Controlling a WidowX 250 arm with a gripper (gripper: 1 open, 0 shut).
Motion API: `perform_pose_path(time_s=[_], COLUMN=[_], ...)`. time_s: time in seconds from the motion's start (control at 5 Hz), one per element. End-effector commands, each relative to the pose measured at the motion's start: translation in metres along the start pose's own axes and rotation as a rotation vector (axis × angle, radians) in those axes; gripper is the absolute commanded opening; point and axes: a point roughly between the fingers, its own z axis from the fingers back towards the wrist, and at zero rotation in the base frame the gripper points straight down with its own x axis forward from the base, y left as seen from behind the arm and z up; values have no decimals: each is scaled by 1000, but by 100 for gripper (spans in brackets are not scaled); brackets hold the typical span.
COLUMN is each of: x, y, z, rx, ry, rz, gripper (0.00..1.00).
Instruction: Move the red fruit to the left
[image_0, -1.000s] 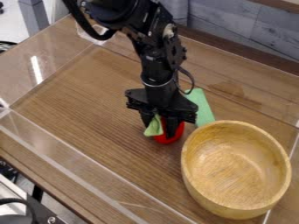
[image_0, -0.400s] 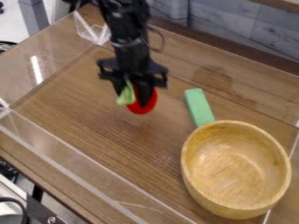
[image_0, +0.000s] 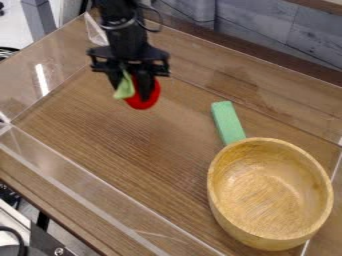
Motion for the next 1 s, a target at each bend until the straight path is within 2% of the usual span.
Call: perform_pose_path(time_s=[0.0, 0.4, 0.8], x=[11, 14, 23], y=[11, 16, 16], z=[20, 15, -2], rx=[0, -10, -15], ry=[-58, -39, -26], rz=[33, 1, -3], gripper=[0, 0, 0])
